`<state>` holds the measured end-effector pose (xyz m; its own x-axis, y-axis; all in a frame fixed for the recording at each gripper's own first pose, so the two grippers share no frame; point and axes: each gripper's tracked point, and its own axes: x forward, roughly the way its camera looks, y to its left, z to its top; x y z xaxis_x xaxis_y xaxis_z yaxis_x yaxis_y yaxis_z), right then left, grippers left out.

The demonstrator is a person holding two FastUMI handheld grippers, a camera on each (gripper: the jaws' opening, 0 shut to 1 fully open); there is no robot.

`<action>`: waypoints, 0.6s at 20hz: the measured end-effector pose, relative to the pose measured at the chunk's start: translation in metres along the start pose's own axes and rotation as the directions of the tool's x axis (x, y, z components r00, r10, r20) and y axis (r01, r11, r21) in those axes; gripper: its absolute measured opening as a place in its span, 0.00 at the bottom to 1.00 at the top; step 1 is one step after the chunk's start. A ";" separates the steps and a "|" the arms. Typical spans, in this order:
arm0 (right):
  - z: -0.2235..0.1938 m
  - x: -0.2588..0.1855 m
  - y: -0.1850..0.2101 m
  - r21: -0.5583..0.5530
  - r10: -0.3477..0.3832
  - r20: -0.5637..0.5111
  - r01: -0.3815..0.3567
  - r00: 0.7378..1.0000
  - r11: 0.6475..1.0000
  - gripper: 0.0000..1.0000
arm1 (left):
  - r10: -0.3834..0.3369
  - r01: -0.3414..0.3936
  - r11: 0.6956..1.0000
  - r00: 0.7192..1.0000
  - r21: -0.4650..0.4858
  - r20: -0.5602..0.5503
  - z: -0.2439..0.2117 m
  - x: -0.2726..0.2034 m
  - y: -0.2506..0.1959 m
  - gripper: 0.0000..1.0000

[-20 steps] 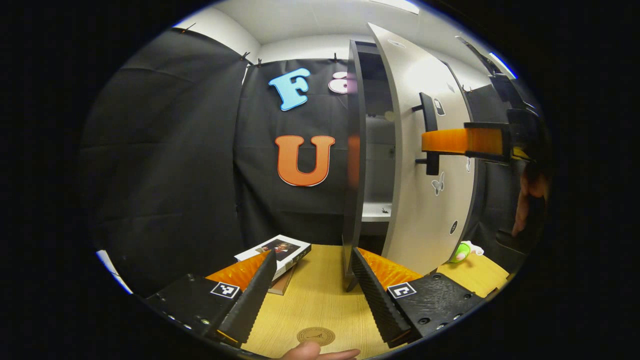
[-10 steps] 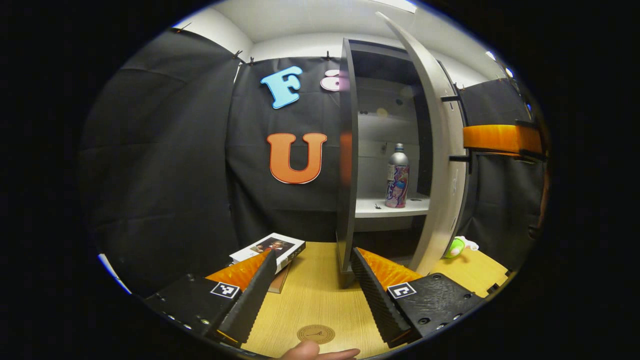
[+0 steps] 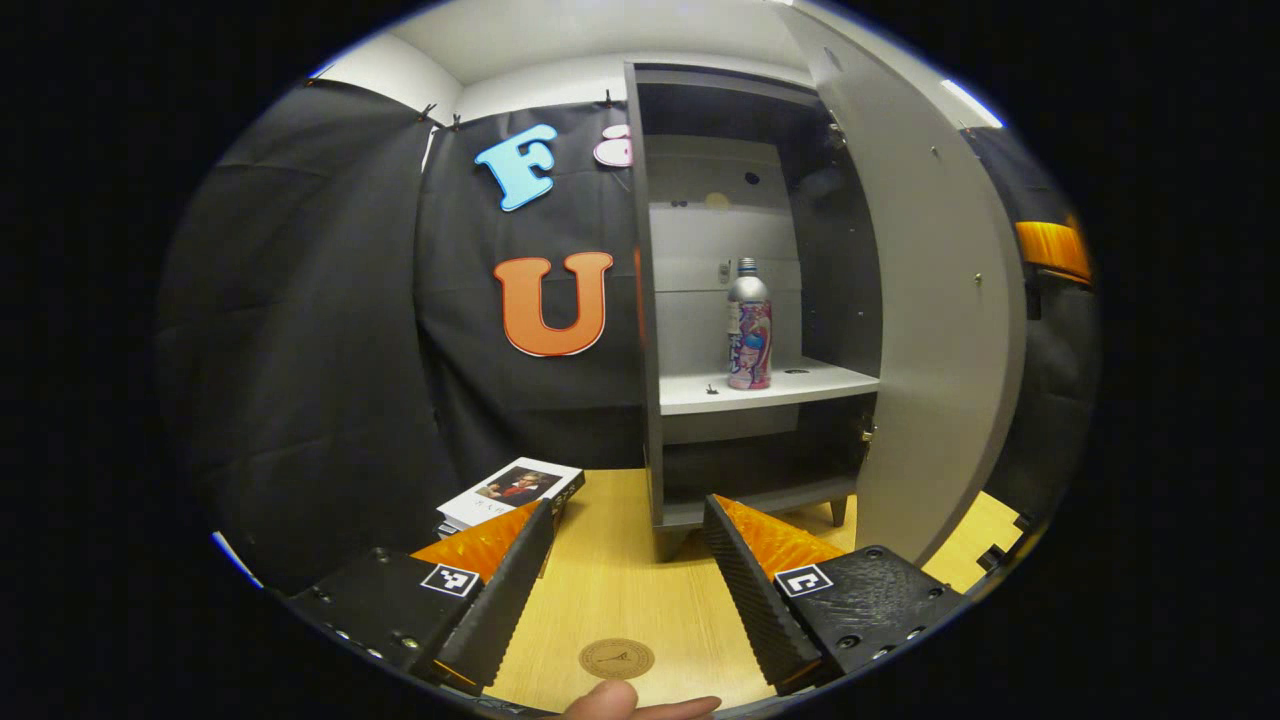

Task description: Open the cabinet door with the right hand, grasp the bottle in the cabinet with the left hand and place it on the coaster, then close the cabinet door with the right hand.

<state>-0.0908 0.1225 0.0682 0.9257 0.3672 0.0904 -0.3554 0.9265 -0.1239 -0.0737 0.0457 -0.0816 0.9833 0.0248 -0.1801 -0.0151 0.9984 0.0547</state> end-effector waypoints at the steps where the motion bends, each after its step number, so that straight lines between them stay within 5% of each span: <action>1: 0.000 -0.007 -0.007 -0.003 -0.011 0.001 0.011 1.000 1.000 0.13 | -0.007 0.007 1.000 1.000 -0.003 -0.008 0.000 0.000 -0.012 0.92; 6: -0.001 -0.049 -0.067 0.024 -0.148 0.010 0.148 0.989 0.989 0.13 | -0.047 0.047 0.999 0.999 0.008 0.018 0.012 0.004 -0.064 0.94; 10: 0.004 -0.067 -0.150 0.128 -0.397 0.024 0.391 0.917 0.911 0.12 | -0.069 0.068 0.997 0.997 0.022 0.040 0.019 0.005 -0.091 0.95; 12: 0.000 -0.068 -0.151 0.202 -0.357 0.042 0.342 0.933 0.918 0.07 | -0.076 0.074 0.997 0.996 0.034 0.054 0.024 0.009 -0.099 0.95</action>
<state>-0.1001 -0.0421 0.0804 0.9854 0.0156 0.1696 -0.0358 0.9925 0.1166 -0.0594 -0.0539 -0.0651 0.9900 -0.0535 -0.1307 0.0636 0.9952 0.0747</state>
